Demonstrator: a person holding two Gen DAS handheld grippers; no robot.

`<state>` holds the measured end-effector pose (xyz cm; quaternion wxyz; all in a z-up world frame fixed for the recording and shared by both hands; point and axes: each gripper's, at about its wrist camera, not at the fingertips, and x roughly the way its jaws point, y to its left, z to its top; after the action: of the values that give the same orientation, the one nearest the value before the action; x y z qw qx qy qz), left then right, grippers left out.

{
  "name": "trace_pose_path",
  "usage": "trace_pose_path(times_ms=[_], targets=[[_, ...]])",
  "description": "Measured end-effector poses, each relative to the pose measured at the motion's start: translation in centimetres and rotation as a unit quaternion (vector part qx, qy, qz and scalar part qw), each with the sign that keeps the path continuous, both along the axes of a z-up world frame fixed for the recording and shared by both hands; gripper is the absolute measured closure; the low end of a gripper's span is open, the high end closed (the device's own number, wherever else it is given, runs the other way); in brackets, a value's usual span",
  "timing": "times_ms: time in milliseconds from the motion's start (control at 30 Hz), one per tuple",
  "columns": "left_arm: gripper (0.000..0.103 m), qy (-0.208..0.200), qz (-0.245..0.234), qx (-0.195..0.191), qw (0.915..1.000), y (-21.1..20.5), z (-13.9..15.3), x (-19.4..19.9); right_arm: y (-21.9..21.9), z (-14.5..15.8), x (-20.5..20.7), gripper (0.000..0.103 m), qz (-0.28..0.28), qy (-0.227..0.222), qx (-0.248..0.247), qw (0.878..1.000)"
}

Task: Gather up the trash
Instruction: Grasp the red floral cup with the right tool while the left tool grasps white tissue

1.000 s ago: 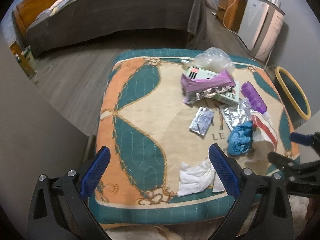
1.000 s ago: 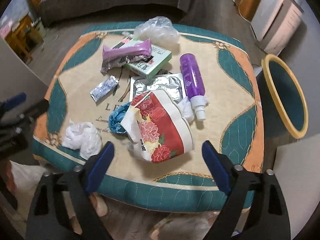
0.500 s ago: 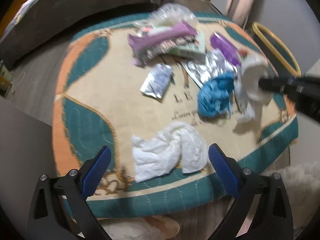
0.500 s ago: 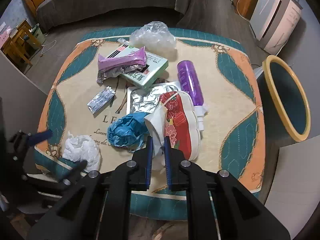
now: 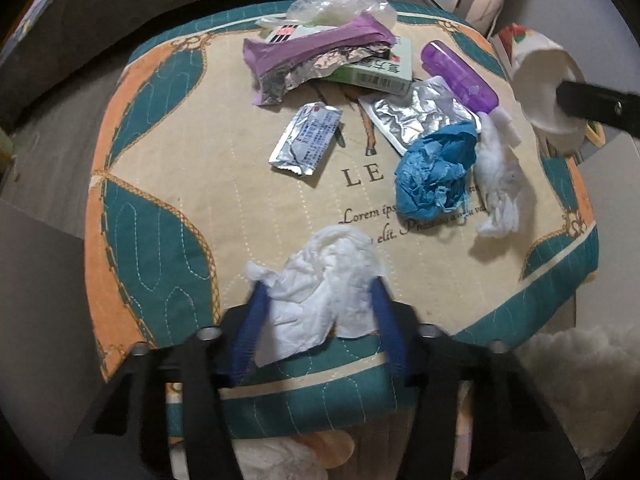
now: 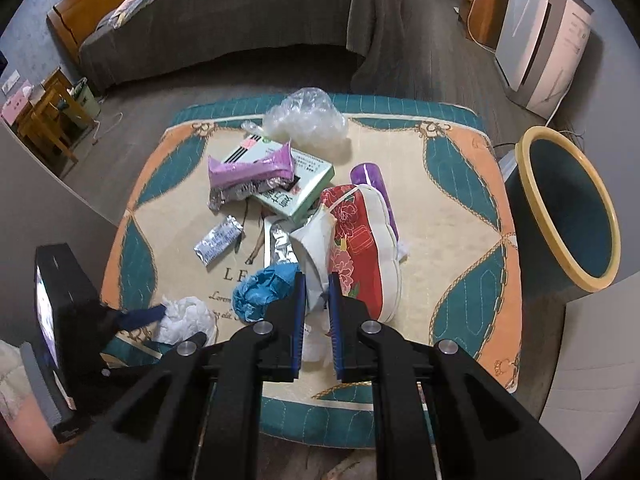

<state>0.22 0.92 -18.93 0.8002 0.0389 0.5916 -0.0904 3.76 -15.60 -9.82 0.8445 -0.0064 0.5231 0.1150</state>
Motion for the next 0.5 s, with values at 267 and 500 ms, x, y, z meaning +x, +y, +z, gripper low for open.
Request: trace_pose_path(times_ms=[267,500], targets=[[0.087,-0.062,-0.014,0.003,0.9979,-0.5,2.5,-0.3,-0.4,2.4,-0.2,0.092,0.003,-0.026,0.004,1.0],[0.087,-0.122,-0.001,-0.01,0.9925,-0.8,6.0,0.4,-2.1,5.8,0.2,0.092,-0.013,-0.064,0.029,0.997]])
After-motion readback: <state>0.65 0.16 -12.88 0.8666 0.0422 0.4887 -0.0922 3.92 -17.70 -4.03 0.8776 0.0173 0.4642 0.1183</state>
